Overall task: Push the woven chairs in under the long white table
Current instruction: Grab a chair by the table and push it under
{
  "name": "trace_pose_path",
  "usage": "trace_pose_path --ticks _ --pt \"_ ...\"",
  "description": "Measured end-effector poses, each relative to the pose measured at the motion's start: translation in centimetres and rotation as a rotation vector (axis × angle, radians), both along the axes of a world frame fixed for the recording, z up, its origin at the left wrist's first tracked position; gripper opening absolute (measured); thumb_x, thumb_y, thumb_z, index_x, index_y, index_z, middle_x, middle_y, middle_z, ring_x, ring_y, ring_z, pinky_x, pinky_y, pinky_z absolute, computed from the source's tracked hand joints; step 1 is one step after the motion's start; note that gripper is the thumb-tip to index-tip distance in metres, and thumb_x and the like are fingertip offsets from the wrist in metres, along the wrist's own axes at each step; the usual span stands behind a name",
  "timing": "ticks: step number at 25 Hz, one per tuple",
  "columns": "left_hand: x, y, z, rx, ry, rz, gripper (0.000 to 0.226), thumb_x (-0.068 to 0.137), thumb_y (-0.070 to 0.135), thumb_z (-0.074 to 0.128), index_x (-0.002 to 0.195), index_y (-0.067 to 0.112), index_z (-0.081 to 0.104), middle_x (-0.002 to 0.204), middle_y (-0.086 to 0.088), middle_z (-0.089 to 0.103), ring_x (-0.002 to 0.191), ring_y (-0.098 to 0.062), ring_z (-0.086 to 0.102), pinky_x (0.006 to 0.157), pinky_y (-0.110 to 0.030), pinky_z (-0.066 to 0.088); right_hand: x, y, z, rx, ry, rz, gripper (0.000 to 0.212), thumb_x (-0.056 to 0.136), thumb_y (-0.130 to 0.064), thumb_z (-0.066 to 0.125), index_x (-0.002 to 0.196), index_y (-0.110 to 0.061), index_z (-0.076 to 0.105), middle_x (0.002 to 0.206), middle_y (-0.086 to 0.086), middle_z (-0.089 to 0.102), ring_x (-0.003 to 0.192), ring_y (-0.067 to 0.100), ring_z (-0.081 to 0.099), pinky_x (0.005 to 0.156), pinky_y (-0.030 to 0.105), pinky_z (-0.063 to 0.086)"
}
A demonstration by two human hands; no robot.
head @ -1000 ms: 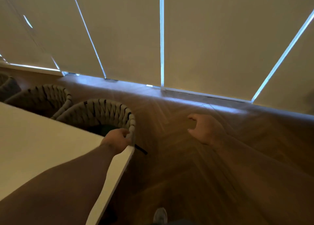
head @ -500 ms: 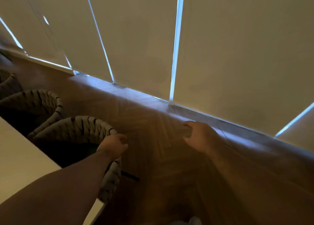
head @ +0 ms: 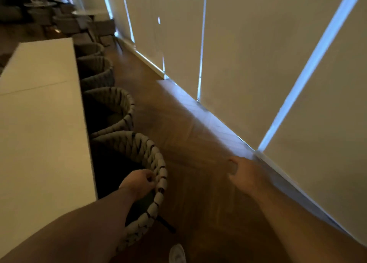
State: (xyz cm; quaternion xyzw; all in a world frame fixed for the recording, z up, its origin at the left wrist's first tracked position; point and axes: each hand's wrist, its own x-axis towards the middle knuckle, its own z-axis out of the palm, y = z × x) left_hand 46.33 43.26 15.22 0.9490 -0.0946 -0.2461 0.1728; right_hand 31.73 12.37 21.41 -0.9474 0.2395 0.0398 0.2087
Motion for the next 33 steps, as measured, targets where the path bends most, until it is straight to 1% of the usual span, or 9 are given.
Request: trace_pose_path --ticks 3,7,12,16,19,23,26,31,33 --pt "5.2 0.2 -0.7 -0.009 0.001 0.096 0.046 0.100 0.030 0.064 0.146 0.029 0.059 0.144 0.004 0.059 0.130 -0.017 0.058 0.106 -0.032 0.051 8.5 -0.3 -0.6 -0.029 0.026 0.138 0.064 0.086 -0.029 0.070 0.149 -0.034 0.057 0.143 -0.005 0.066 0.129 0.021 0.062 0.103 0.033 0.048" --pt "10.7 1.1 -0.7 -0.056 0.035 0.216 0.055 0.098 0.032 0.067 0.151 0.028 0.055 0.149 0.005 0.057 0.137 -0.017 0.054 0.113 -0.033 0.046 17.8 -0.7 0.1 -0.045 -0.008 0.303 0.065 0.089 -0.031 0.070 0.152 -0.034 0.054 0.148 -0.009 0.061 0.133 0.017 0.058 0.104 0.031 0.046" --pt "14.3 1.2 -2.0 -0.085 0.076 0.420 0.057 0.096 0.033 0.069 0.151 0.030 0.054 0.147 0.006 0.059 0.133 -0.015 0.056 0.111 -0.029 0.047 29.1 -2.1 -0.6 -0.037 -0.010 0.529 0.067 0.089 -0.032 0.071 0.153 -0.033 0.052 0.152 -0.007 0.058 0.136 0.018 0.056 0.112 0.033 0.045" --pt "14.1 -0.2 -4.1 -0.035 0.102 0.689 0.055 0.097 0.036 0.067 0.150 0.031 0.054 0.144 0.006 0.060 0.128 -0.014 0.059 0.104 -0.025 0.050 37.5 -3.0 -2.6 -0.061 0.022 0.794 0.069 0.089 -0.033 0.070 0.155 -0.032 0.050 0.153 -0.007 0.057 0.137 0.015 0.055 0.114 0.033 0.045" --pt "12.3 -2.6 -4.6 -0.046 0.140 0.842 0.055 0.098 0.033 0.067 0.151 0.030 0.052 0.144 0.007 0.059 0.128 -0.013 0.059 0.103 -0.024 0.049 41.6 -3.9 -3.3 -0.075 0.043 0.993 0.069 0.090 -0.035 0.068 0.156 -0.035 0.048 0.154 -0.012 0.054 0.138 0.012 0.053 0.114 0.033 0.045" --pt "9.8 -6.2 -5.7 -0.106 0.173 1.030 0.057 0.099 0.033 0.067 0.153 0.029 0.050 0.145 0.006 0.058 0.130 -0.015 0.058 0.106 -0.027 0.049 46.4 -3.4 -3.9 -0.162 0.085 1.229 0.067 0.093 -0.034 0.069 0.156 -0.037 0.046 0.155 -0.014 0.052 0.138 0.011 0.052 0.113 0.031 0.044" --pt "7.9 -7.7 -7.8 -0.146 0.180 1.159 0.057 0.098 0.033 0.068 0.152 0.029 0.050 0.144 0.005 0.059 0.128 -0.015 0.059 0.106 -0.030 0.051 48.5 -0.4 -5.2 -0.194 0.128 1.385 0.067 0.094 -0.031 0.068 0.157 -0.037 0.045 0.157 -0.013 0.050 0.140 0.012 0.050 0.114 0.031 0.043" --pt "6.5 -8.4 -11.8 -0.224 0.260 1.327 0.062 0.096 0.034 0.073 0.153 0.030 0.049 0.142 0.005 0.059 0.121 -0.014 0.062 0.093 -0.023 0.054 49.5 5.5 -9.3 -0.278 0.168 1.628 0.067 0.097 -0.029 0.066 0.159 -0.035 0.040 0.161 -0.009 0.045 0.146 0.015 0.043 0.119 0.036 0.040" --pt "6.3 -8.7 -13.0 -0.239 0.325 1.354 0.064 0.095 0.036 0.073 0.154 0.030 0.048 0.144 0.004 0.059 0.125 -0.016 0.061 0.098 -0.027 0.055 49.4 7.1 -10.7 -0.313 0.184 1.709 0.066 0.098 -0.029 0.066 0.159 -0.034 0.040 0.161 -0.009 0.045 0.147 0.015 0.042 0.120 0.035 0.037"
